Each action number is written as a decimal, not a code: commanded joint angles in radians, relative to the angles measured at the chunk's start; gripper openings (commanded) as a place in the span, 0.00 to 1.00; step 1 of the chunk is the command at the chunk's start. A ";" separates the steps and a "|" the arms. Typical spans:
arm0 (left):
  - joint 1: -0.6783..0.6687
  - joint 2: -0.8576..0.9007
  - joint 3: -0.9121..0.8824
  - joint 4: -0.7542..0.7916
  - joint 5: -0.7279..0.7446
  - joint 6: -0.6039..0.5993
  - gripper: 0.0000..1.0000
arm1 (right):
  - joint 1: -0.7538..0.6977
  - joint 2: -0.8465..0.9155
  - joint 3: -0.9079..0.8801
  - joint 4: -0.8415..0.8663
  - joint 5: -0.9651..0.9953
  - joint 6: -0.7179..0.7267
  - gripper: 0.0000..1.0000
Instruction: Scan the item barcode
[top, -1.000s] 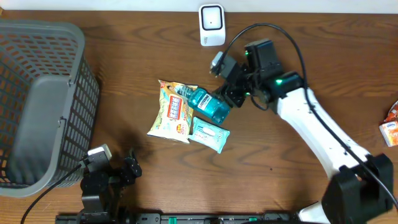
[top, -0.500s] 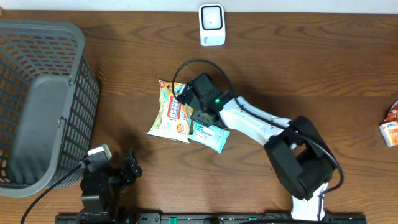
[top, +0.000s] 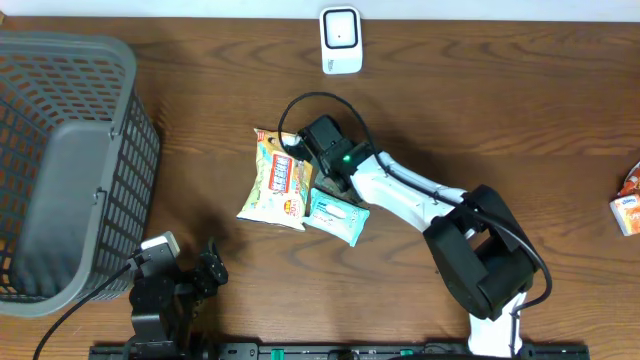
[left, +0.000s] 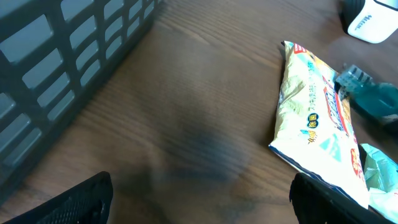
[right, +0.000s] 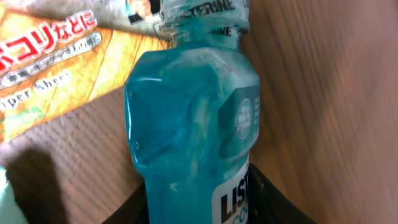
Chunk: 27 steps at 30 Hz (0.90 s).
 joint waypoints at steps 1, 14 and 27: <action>0.000 -0.005 -0.004 0.000 -0.008 -0.005 0.91 | -0.016 0.045 -0.005 -0.088 -0.201 0.063 0.29; 0.000 -0.005 -0.004 0.000 -0.009 -0.005 0.91 | -0.128 0.044 0.126 -0.245 -0.400 0.070 0.48; 0.000 -0.005 -0.004 0.000 -0.008 -0.005 0.91 | -0.165 0.042 0.229 -0.346 -0.462 0.100 0.55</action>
